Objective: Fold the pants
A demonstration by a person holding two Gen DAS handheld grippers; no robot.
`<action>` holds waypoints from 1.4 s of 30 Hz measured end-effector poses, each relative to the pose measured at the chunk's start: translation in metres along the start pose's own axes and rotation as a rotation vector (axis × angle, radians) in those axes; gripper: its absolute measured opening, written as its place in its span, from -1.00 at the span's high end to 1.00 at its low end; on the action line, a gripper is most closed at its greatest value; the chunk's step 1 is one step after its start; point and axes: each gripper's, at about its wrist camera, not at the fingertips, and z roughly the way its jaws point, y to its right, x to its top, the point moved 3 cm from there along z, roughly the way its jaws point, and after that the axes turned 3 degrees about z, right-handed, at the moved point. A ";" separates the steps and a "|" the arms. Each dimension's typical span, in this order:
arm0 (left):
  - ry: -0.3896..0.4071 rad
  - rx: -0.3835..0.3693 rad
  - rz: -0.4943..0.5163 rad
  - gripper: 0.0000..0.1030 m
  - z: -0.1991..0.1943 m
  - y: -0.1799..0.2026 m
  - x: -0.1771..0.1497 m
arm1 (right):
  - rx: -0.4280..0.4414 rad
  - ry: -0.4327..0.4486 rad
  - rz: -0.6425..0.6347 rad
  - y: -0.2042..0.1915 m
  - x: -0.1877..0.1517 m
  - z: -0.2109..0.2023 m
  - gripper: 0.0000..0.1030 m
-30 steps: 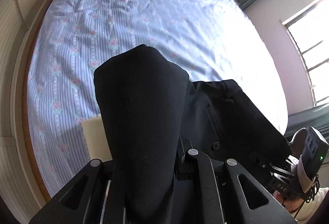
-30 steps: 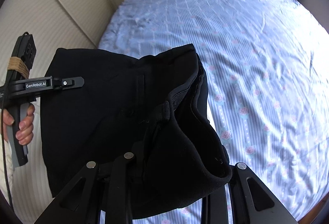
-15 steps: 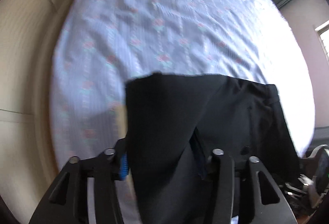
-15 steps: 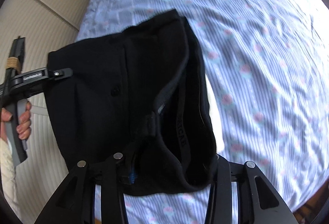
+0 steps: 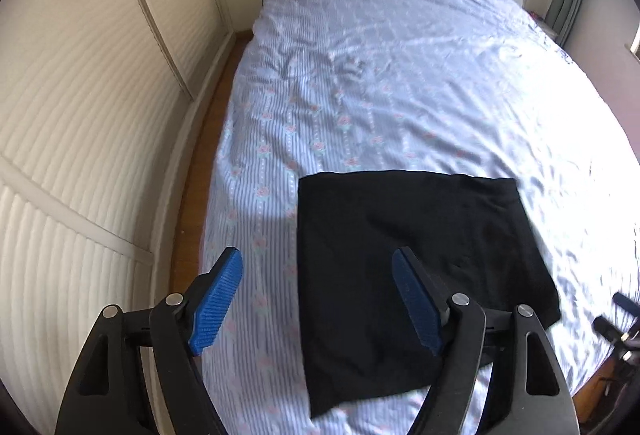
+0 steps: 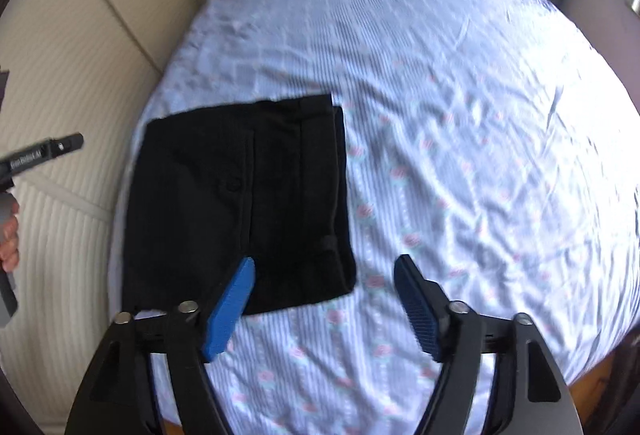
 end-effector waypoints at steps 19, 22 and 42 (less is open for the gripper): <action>0.273 0.011 -0.052 -0.96 -0.227 0.294 -0.083 | 0.095 0.231 -0.118 0.218 -0.035 -0.209 -0.87; 0.317 0.009 -0.058 -1.00 -0.253 0.350 -0.098 | 0.102 0.262 -0.145 0.261 -0.044 -0.235 -0.87; 0.417 -0.013 0.049 -1.00 -0.364 0.560 -0.161 | 0.076 0.416 -0.070 0.456 -0.119 -0.370 -0.88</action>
